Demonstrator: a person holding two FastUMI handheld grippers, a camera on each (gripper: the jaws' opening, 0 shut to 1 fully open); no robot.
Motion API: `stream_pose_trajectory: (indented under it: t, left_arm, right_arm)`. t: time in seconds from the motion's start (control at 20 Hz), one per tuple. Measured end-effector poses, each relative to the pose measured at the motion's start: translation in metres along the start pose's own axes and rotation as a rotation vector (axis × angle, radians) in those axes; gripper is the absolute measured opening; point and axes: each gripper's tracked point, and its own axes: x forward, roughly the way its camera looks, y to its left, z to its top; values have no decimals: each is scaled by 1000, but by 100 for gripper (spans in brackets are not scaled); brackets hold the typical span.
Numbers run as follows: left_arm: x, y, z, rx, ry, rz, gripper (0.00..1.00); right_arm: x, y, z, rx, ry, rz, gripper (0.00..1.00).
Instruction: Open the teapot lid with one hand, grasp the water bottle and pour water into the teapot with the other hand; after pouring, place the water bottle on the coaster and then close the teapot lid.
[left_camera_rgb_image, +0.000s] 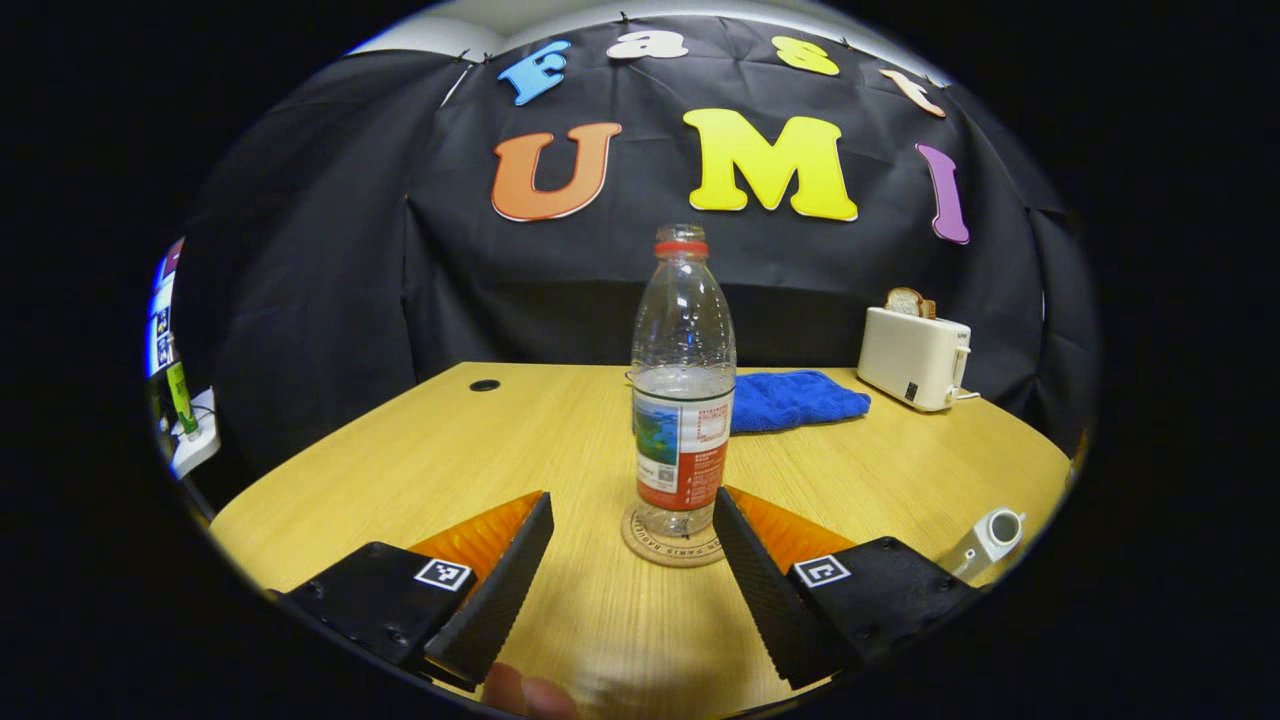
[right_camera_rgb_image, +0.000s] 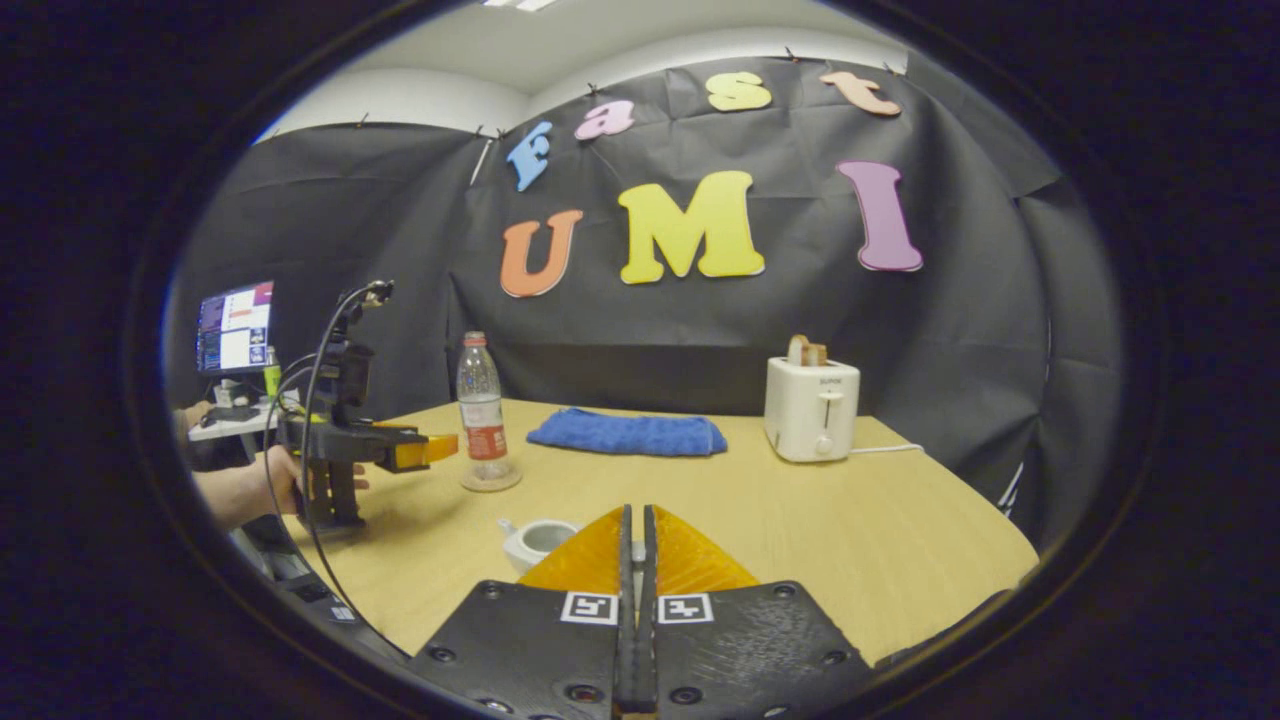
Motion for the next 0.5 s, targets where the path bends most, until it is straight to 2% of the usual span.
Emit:
stream_pose_trajectory:
  t: [0.3, 0.5]
  left_arm:
    - [-84, 31, 15, -23, -105, 69, 100]
    - [-126, 49, 30, 8, -194, 122, 100]
  right_arm:
    - [47, 51, 6, -40, -40, 105, 0]
    - [68, 60, -13, -51, -12, 119, 0]
